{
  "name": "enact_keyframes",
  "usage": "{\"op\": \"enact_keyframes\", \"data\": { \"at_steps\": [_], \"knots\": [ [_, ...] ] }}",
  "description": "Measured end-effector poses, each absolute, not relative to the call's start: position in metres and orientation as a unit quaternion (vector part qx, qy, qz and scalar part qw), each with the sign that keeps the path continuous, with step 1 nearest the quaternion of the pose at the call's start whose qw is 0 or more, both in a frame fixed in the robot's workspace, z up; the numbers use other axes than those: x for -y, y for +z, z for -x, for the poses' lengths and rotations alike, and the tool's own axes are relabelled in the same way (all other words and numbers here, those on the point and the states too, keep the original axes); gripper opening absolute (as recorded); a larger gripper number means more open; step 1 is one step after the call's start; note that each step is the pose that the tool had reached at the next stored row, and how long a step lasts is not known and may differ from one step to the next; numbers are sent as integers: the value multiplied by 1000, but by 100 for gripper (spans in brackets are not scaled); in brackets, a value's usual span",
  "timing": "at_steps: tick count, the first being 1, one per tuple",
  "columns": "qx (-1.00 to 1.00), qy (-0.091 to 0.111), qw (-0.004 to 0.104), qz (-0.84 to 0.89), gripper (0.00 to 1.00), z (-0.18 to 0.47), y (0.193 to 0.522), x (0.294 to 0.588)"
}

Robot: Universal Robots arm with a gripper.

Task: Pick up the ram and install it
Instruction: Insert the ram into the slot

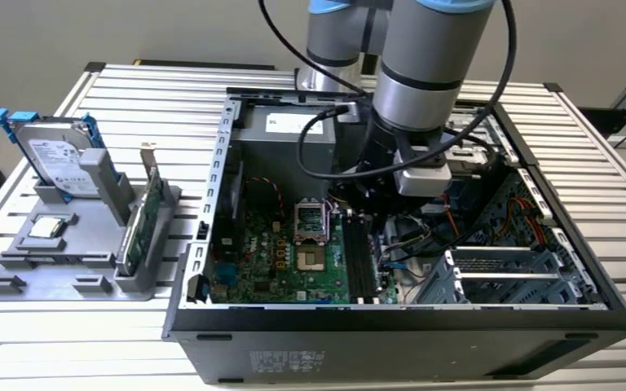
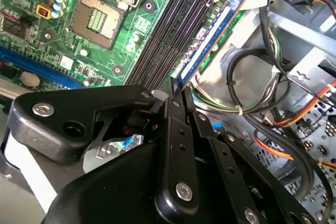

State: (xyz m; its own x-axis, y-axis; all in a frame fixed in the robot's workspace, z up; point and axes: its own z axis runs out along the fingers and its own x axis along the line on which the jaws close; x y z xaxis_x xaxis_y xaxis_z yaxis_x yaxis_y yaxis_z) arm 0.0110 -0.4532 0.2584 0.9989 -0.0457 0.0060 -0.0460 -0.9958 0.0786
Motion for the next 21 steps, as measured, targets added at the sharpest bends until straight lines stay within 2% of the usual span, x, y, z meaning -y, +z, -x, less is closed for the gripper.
{"op": "enact_keyframes", "data": {
  "at_steps": [21],
  "knots": [
    [23, 2, 39, -999, 0, -13, 238, 455]
  ]
}}
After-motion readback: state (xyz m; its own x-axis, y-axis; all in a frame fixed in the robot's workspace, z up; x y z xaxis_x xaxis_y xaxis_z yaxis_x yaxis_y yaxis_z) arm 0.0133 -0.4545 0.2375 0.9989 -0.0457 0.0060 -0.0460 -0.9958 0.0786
